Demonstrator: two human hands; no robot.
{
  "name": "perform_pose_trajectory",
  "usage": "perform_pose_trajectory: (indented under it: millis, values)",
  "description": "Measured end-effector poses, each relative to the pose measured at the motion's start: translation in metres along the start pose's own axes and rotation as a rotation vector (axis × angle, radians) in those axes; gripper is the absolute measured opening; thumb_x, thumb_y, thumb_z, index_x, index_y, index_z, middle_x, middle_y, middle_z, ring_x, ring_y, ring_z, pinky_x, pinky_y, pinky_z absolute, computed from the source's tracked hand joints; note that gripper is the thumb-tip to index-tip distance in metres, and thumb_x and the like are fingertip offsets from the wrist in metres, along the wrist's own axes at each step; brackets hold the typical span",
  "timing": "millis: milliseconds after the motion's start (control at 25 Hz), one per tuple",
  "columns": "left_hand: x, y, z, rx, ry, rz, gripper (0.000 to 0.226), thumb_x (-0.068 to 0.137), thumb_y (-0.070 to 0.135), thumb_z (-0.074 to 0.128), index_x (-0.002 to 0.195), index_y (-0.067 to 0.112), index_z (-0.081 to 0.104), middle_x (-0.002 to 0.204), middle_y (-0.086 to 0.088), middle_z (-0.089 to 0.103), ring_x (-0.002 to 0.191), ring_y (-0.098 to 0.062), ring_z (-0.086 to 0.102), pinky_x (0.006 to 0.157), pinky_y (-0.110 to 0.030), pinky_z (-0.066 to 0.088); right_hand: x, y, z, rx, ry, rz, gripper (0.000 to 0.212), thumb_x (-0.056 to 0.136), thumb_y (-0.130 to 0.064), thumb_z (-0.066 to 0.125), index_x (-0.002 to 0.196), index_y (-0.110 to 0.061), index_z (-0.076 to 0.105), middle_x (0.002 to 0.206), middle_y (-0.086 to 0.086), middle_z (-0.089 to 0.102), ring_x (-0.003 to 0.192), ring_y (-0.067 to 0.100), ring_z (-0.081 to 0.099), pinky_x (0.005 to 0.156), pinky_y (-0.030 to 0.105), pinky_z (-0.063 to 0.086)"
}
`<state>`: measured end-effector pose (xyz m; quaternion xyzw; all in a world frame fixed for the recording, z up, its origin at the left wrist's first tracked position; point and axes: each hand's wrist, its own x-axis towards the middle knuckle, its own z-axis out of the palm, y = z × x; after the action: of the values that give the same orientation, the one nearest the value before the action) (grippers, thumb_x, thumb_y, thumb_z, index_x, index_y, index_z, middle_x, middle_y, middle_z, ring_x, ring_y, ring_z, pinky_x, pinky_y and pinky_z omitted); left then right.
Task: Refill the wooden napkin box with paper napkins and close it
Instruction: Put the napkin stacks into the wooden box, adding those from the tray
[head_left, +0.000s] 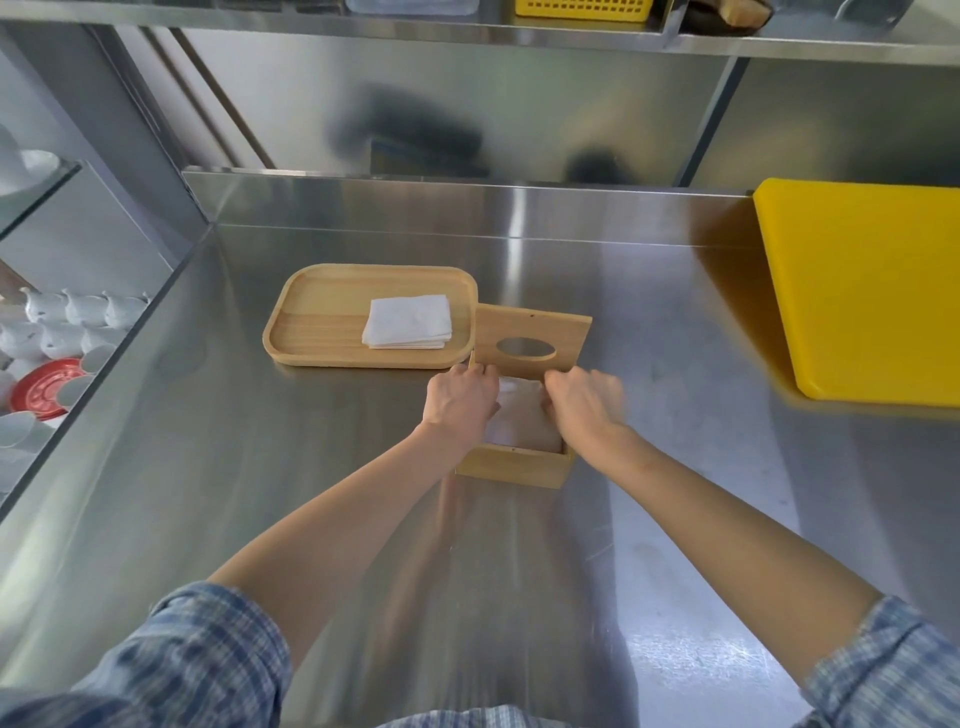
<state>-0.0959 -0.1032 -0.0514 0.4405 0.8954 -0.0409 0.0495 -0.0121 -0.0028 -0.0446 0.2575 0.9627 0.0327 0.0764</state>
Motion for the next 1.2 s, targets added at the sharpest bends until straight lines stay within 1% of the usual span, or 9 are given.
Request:
perform_pose_trajectory:
  millis: [160, 280, 440, 680, 800, 880, 1000, 1080, 1200]
  values:
    - [-0.008, -0.001, -0.006, -0.001, 0.077, 0.042, 0.029, 0.096, 0.023, 0.045, 0.121, 0.007, 0.046, 0.125, -0.006, 0.055, 0.116, -0.024, 0.053, 0.072, -0.031, 0.040, -0.014, 0.005, -0.009, 0.124, 0.101, 0.007, 0.025, 0.095, -0.017, 0.046, 0.118, -0.008, 0.051, 0.119, 0.010, 0.059, 0.101, 0.033, 0.061, 0.062, 0.031, 0.034]
    - [-0.006, 0.000, -0.010, 0.087, 0.087, 0.179, 0.028, 0.096, 0.021, 0.043, 0.120, 0.010, 0.051, 0.125, -0.006, 0.058, 0.118, -0.025, 0.052, 0.090, -0.033, 0.036, -0.021, 0.007, -0.012, 0.149, 0.138, -0.072, 0.027, 0.093, -0.012, 0.046, 0.119, -0.010, 0.053, 0.122, 0.006, 0.054, 0.111, 0.027, 0.054, 0.074, 0.036, 0.042]
    - [-0.002, 0.005, -0.006, 0.225, -0.132, 0.233, 0.033, 0.094, 0.029, 0.044, 0.118, 0.010, 0.056, 0.123, -0.005, 0.061, 0.120, -0.026, 0.051, 0.108, -0.039, 0.022, -0.017, -0.006, -0.001, 0.058, -0.044, -0.126, 0.027, 0.090, -0.007, 0.045, 0.115, -0.010, 0.056, 0.122, 0.006, 0.058, 0.119, 0.024, 0.049, 0.094, 0.035, 0.033]
    - [0.011, 0.004, -0.002, 0.353, -0.366, 0.227, 0.050, 0.097, 0.044, 0.028, 0.132, 0.012, 0.046, 0.140, -0.007, 0.047, 0.134, -0.025, 0.038, 0.115, -0.048, 0.007, 0.008, -0.007, 0.011, -0.125, -0.343, -0.115, 0.033, 0.093, -0.022, 0.045, 0.126, -0.020, 0.051, 0.137, 0.001, 0.050, 0.132, 0.016, 0.035, 0.108, 0.040, 0.023]
    - [0.016, 0.003, 0.000, 0.389, -0.443, 0.230, 0.055, 0.097, 0.047, 0.023, 0.139, 0.014, 0.039, 0.147, -0.008, 0.040, 0.139, -0.026, 0.030, 0.116, -0.050, 0.009, 0.017, -0.005, 0.013, -0.184, -0.492, -0.148, 0.038, 0.096, -0.027, 0.035, 0.133, -0.021, 0.043, 0.144, -0.001, 0.042, 0.137, 0.017, 0.024, 0.110, 0.045, 0.020]
    - [0.017, 0.001, 0.000, 0.384, -0.454, 0.225, 0.055, 0.098, 0.046, 0.022, 0.141, 0.014, 0.036, 0.148, -0.008, 0.038, 0.139, -0.027, 0.029, 0.115, -0.049, 0.012, 0.020, -0.004, 0.013, -0.186, -0.503, -0.152, 0.039, 0.096, -0.027, 0.034, 0.133, -0.020, 0.043, 0.143, -0.001, 0.042, 0.137, 0.017, 0.024, 0.111, 0.047, 0.018]
    - [0.012, 0.000, -0.002, 0.255, -0.369, 0.219, 0.047, 0.097, 0.041, 0.030, 0.130, 0.012, 0.048, 0.137, -0.007, 0.050, 0.131, -0.025, 0.040, 0.110, -0.043, 0.022, 0.014, -0.003, 0.008, -0.145, -0.432, -0.161, 0.034, 0.095, -0.027, 0.038, 0.125, -0.020, 0.052, 0.136, 0.000, 0.050, 0.135, 0.017, 0.031, 0.115, 0.049, 0.012]
    - [0.002, -0.001, -0.003, -0.002, -0.235, 0.181, 0.038, 0.096, 0.033, 0.036, 0.123, 0.012, 0.053, 0.131, -0.005, 0.057, 0.124, -0.025, 0.048, 0.102, -0.038, 0.032, 0.007, -0.004, 0.003, -0.020, -0.321, -0.166, 0.030, 0.094, -0.023, 0.041, 0.119, -0.019, 0.057, 0.129, 0.001, 0.057, 0.129, 0.018, 0.042, 0.115, 0.046, 0.012]
    - [-0.021, -0.007, -0.012, -0.384, -0.029, 0.060, 0.036, 0.095, 0.025, 0.041, 0.127, 0.017, 0.053, 0.131, -0.002, 0.059, 0.118, -0.026, 0.054, 0.092, -0.034, 0.041, -0.007, -0.004, -0.008, 0.212, -0.179, -0.152, 0.037, 0.094, -0.021, 0.044, 0.130, -0.020, 0.050, 0.133, 0.003, 0.057, 0.128, 0.022, 0.047, 0.112, 0.039, 0.024]
